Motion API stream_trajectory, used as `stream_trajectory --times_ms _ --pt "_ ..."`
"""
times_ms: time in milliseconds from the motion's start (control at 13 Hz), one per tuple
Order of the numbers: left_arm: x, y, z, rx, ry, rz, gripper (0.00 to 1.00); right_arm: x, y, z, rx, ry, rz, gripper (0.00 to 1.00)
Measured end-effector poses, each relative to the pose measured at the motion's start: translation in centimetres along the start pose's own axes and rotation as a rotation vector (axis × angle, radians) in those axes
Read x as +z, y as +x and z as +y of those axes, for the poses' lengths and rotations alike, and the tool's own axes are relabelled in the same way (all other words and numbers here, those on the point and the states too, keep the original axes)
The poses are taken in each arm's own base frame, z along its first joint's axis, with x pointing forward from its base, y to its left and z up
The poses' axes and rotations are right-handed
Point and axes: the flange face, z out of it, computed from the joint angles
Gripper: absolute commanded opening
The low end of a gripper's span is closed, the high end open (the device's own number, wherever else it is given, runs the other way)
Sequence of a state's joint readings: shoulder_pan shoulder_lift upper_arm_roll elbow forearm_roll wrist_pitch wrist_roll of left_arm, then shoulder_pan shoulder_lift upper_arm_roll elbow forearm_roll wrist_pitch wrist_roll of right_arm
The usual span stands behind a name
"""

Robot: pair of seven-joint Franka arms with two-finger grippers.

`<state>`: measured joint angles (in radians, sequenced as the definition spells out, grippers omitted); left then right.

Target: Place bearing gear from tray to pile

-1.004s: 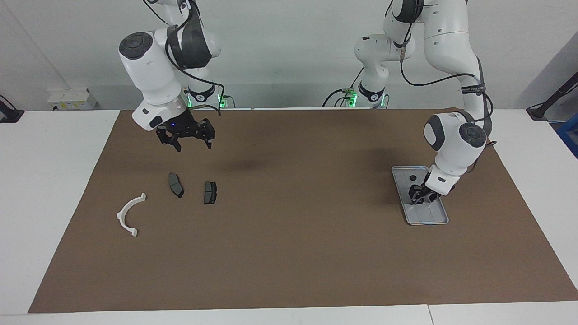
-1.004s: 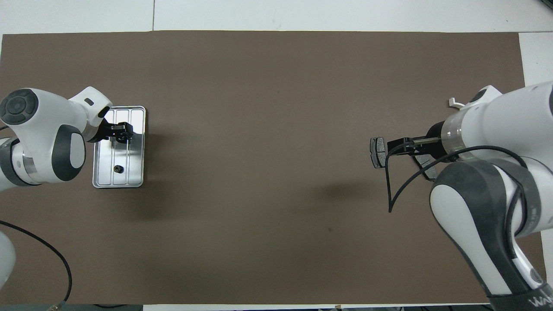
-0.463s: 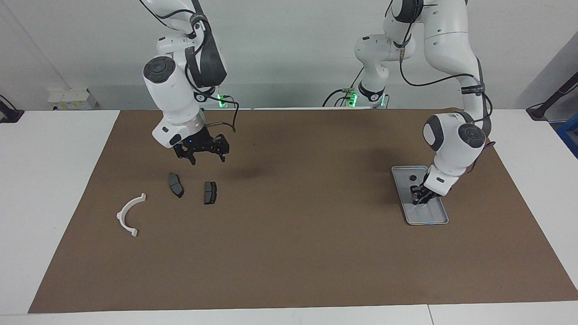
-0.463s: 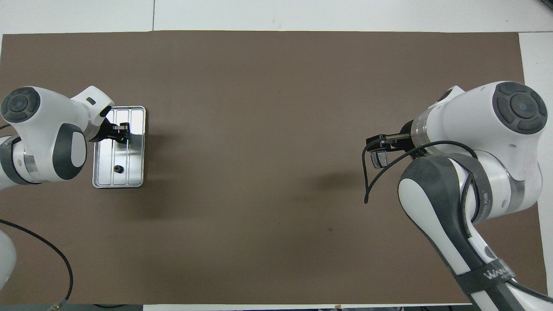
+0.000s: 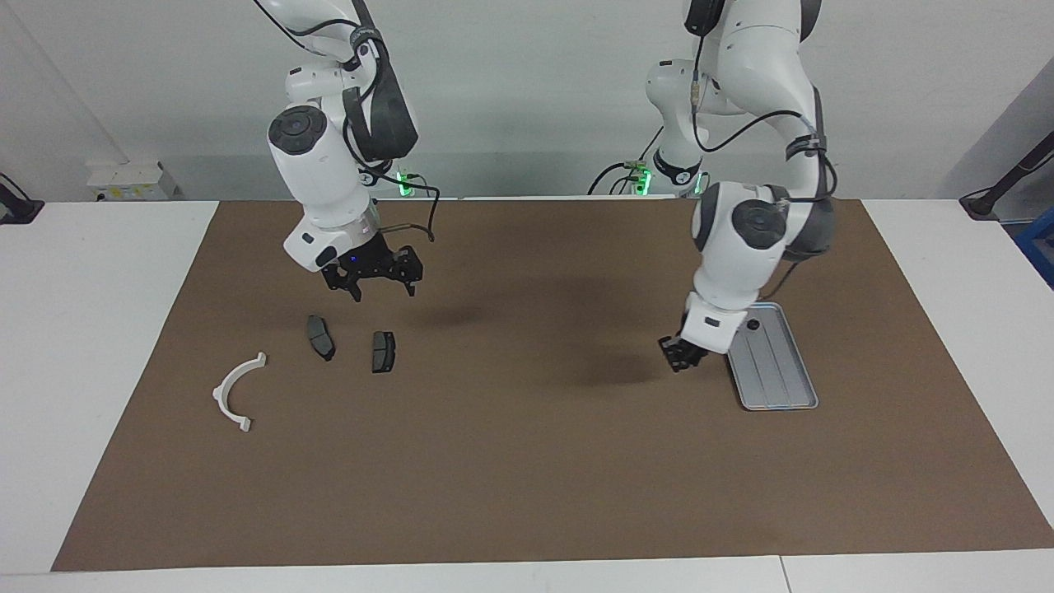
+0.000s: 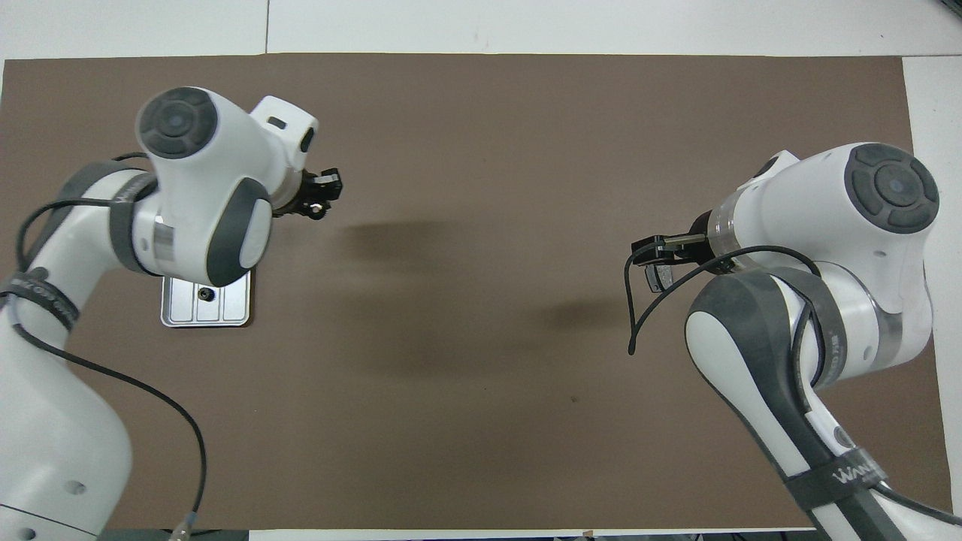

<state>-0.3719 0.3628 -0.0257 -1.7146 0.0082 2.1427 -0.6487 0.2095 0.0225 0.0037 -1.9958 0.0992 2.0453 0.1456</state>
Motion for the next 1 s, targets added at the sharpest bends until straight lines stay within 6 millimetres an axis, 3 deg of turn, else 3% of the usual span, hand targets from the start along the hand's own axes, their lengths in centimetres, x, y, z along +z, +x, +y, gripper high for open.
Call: stream_trajectory --times_ms 77,232,386,540,618,695,772,1004 --pt "0.5 -2.3 3.2 -0.015 -0.006 0.000 0.13 0.0 0.1 0.2 0.003 0.000 0.001 1.00" --pt "2.2 -5.6 7.5 -0.029 -0.021 0.007 0.17 -0.1 0.2 0.8 0.003 0.000 0.004 1.00" --pt "5.2 -8.0 9.7 -0.015 -0.022 0.001 0.21 -0.2 0.4 1.5 0.004 0.000 0.005 1.00" --pt "7.8 -9.5 9.9 -0.003 -0.017 -0.005 0.24 -0.1 0.4 1.6 0.005 0.000 0.005 1.00" --pt "8.7 -10.0 9.6 -0.001 -0.015 -0.006 0.36 -0.1 0.4 1.5 0.004 0.000 0.005 1.00" --pt "8.6 -10.1 9.4 -0.002 -0.019 -0.002 0.78 -0.1 0.4 1.5 0.004 0.000 0.005 1.00" --pt "8.6 -10.1 9.4 -0.004 -0.021 0.000 1.00 -0.1 0.4 1.5 0.004 0.000 0.005 1.00" --pt "8.4 -9.7 9.2 -0.022 -0.020 0.003 1.00 -0.1 0.4 1.5 0.004 0.000 0.005 1.00"
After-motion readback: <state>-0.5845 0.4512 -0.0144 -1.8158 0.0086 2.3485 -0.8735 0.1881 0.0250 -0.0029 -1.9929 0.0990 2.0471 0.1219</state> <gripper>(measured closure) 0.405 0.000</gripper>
